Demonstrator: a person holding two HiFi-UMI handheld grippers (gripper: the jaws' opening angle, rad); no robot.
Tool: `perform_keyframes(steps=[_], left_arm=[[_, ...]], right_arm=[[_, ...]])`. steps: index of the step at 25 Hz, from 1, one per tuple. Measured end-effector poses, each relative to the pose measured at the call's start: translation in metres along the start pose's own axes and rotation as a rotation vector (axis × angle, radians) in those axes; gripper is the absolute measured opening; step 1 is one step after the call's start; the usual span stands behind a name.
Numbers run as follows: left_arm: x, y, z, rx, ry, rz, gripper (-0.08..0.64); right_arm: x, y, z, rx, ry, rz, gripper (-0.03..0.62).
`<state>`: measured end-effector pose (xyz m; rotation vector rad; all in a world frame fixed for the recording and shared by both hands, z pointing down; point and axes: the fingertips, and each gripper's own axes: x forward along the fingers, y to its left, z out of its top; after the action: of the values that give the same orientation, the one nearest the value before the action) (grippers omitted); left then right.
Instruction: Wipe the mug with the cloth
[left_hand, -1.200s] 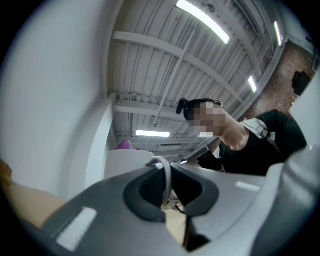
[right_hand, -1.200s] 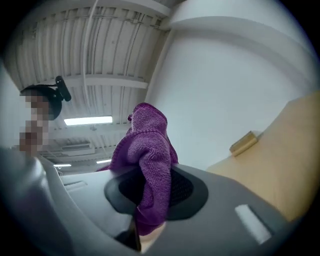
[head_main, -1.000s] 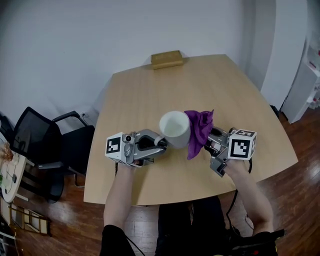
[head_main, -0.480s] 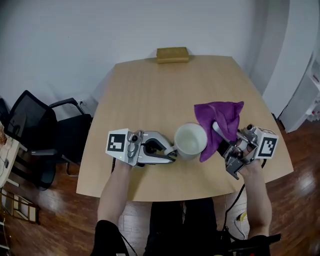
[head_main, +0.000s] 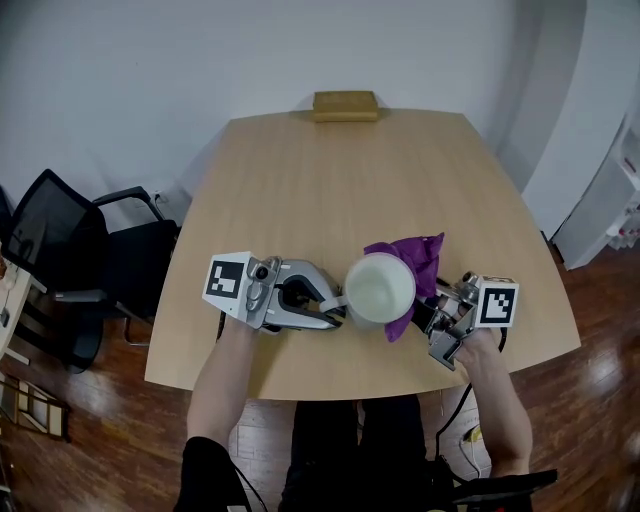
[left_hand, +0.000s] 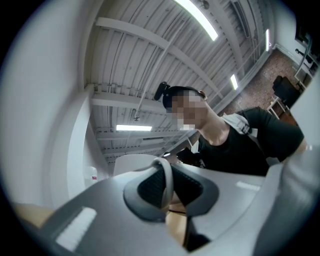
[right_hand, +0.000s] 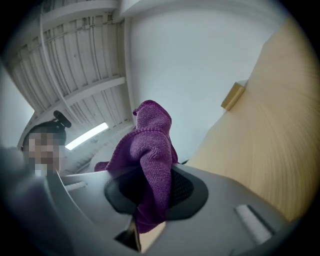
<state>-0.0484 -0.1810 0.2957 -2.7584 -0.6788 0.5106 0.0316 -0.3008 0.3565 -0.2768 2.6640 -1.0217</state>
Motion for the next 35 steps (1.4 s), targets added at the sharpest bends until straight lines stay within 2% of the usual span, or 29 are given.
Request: perform_keyframes(steps=[3,5,7,10,13,15,18,22,25,27,29,32,35], left_arm=[[0.001,0.000,0.002,0.001,-0.010,-0.011,0.049],[0.001,-0.002,0.001,-0.003,0.001,-0.031,0.049],[0.002,-0.005,-0.002,-0.004,0.024,-0.059,0.049],[0.007,-0.012,-0.002,0.002,0.049,-0.098,0.049],[0.013,-0.022,-0.004,0.007,0.060,-0.125,0.049],[0.014,-0.026,-0.003,0.009,0.052,-0.135,0.049],[0.014,-0.029,0.001,0.005,0.023,-0.152,0.051],[0.013,-0.030,0.005,-0.019,-0.008,-0.160,0.051],[0.002,-0.014,0.020,-0.012,-0.050,-0.122,0.049],[-0.002,-0.014,0.022,0.005,-0.026,-0.099,0.048],[0.007,-0.026,0.007,0.009,0.023,-0.115,0.048],[0.022,-0.040,-0.020,0.001,0.056,-0.148,0.048],[0.022,-0.038,-0.018,-0.004,0.052,-0.149,0.048]], right_arm=[[0.000,-0.011,-0.014,-0.026,0.084,-0.071,0.078],[-0.005,-0.007,0.003,-0.046,0.056,-0.060,0.078],[-0.011,0.011,0.031,-0.051,-0.017,0.024,0.078],[-0.020,0.056,0.066,-0.117,-0.075,0.204,0.078],[-0.017,0.093,0.060,-0.137,-0.034,0.350,0.078],[-0.008,0.097,0.041,-0.100,0.029,0.394,0.078],[0.001,0.075,0.020,-0.015,0.057,0.362,0.077],[0.007,0.029,-0.009,0.039,0.103,0.204,0.077],[0.025,-0.013,-0.018,-0.021,0.215,0.116,0.078],[0.034,-0.019,-0.009,-0.072,0.230,0.098,0.078],[0.021,0.005,0.004,-0.054,0.151,0.141,0.078],[-0.004,0.059,0.020,-0.066,0.049,0.299,0.078],[0.003,0.083,0.020,-0.072,0.102,0.380,0.078]])
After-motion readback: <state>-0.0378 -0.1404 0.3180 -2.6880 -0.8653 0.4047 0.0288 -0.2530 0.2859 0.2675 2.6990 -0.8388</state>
